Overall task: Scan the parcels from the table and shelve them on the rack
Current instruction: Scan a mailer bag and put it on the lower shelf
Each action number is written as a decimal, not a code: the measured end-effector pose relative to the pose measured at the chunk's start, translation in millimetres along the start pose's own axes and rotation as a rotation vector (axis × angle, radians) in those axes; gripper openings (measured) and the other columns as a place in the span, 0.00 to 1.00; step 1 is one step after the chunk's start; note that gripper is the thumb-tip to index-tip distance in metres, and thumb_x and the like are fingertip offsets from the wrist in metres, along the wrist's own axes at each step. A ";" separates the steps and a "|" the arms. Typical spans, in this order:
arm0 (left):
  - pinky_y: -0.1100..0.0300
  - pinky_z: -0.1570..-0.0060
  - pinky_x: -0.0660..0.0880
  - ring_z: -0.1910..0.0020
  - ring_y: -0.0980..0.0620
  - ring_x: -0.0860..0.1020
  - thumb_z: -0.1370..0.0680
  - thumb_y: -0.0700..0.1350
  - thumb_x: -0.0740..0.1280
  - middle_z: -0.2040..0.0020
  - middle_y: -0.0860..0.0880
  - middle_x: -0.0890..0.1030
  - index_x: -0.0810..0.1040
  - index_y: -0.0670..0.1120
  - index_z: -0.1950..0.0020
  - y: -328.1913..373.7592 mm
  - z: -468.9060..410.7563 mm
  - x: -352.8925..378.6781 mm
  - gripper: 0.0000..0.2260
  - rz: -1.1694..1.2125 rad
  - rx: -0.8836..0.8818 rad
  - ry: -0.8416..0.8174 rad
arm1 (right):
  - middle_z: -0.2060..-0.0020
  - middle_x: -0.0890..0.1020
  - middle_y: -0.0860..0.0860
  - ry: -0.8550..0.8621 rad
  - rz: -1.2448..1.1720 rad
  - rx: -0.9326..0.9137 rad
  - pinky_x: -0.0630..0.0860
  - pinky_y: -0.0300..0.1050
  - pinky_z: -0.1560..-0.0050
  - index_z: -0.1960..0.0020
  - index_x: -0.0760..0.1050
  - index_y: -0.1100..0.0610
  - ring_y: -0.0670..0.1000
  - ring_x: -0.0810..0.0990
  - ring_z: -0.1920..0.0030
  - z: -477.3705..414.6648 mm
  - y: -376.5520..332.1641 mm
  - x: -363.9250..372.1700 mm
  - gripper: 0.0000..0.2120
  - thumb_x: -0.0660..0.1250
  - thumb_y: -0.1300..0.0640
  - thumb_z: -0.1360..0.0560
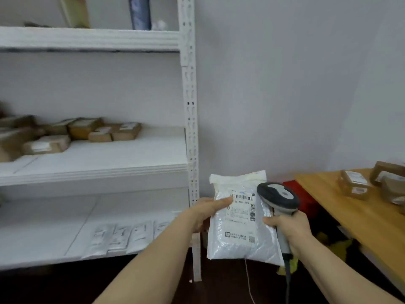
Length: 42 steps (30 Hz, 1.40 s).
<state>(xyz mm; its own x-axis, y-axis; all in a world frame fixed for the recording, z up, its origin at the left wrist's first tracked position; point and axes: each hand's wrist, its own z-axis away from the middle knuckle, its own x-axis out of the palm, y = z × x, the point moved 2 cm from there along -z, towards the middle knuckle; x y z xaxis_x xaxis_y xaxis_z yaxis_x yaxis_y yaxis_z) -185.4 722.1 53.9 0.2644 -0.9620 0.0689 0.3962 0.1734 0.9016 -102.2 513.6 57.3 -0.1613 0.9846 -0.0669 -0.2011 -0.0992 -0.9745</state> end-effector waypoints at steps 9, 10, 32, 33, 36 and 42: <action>0.55 0.52 0.80 0.46 0.48 0.82 0.29 0.42 0.75 0.45 0.46 0.83 0.77 0.42 0.39 -86.5 171.8 -197.3 0.20 0.071 -0.108 0.176 | 0.58 0.81 0.58 -0.278 0.075 0.026 0.79 0.57 0.48 0.54 0.75 0.64 0.59 0.81 0.56 110.4 16.1 216.0 0.16 0.74 0.74 0.38; 0.55 0.53 0.80 0.46 0.48 0.82 0.27 0.40 0.74 0.45 0.46 0.84 0.77 0.41 0.38 -96.0 184.2 -212.6 0.18 0.105 -0.099 0.224 | 0.60 0.81 0.57 -0.310 0.088 0.025 0.79 0.55 0.50 0.57 0.75 0.64 0.58 0.80 0.57 120.4 21.3 236.0 0.14 0.74 0.74 0.38; 0.53 0.56 0.75 0.56 0.41 0.76 0.28 0.31 0.61 0.55 0.40 0.78 0.78 0.36 0.44 -207.4 161.7 -555.9 0.14 -0.002 -0.336 1.405 | 0.67 0.84 0.62 -0.844 0.392 0.473 0.75 0.41 0.75 0.54 0.76 0.69 0.56 0.84 0.70 105.5 142.7 539.8 0.08 0.72 0.65 0.29; 0.54 0.57 0.73 0.57 0.42 0.75 0.28 0.31 0.61 0.55 0.41 0.78 0.78 0.37 0.43 -211.9 156.0 -569.0 0.15 0.002 -0.336 1.414 | 0.68 0.84 0.62 -0.845 0.396 0.483 0.75 0.41 0.75 0.53 0.76 0.69 0.56 0.83 0.70 102.3 147.3 554.0 0.09 0.72 0.65 0.29; 0.55 0.57 0.72 0.56 0.43 0.75 0.28 0.32 0.61 0.54 0.42 0.79 0.79 0.40 0.42 -230.7 137.4 -607.3 0.17 0.055 -0.354 1.415 | 0.68 0.83 0.62 -0.815 0.402 0.518 0.75 0.40 0.76 0.53 0.76 0.69 0.55 0.83 0.71 98.2 164.7 592.9 0.08 0.72 0.65 0.28; 0.54 0.60 0.74 0.62 0.42 0.77 0.28 0.29 0.58 0.63 0.42 0.78 0.79 0.36 0.47 -273.4 88.6 -682.8 0.14 0.229 -0.392 1.317 | 0.67 0.83 0.63 -0.720 0.382 0.608 0.76 0.41 0.74 0.52 0.77 0.68 0.56 0.83 0.70 98.8 205.1 662.3 0.08 0.72 0.65 0.28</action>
<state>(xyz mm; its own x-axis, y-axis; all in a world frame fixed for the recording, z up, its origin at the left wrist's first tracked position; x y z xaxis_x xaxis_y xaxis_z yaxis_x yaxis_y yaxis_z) -552.1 1312.8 -201.8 0.8929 -0.0385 -0.4486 0.3922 0.5558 0.7329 -345.7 1131.2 -165.8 -0.8207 0.5713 -0.0108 -0.4393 -0.6429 -0.6274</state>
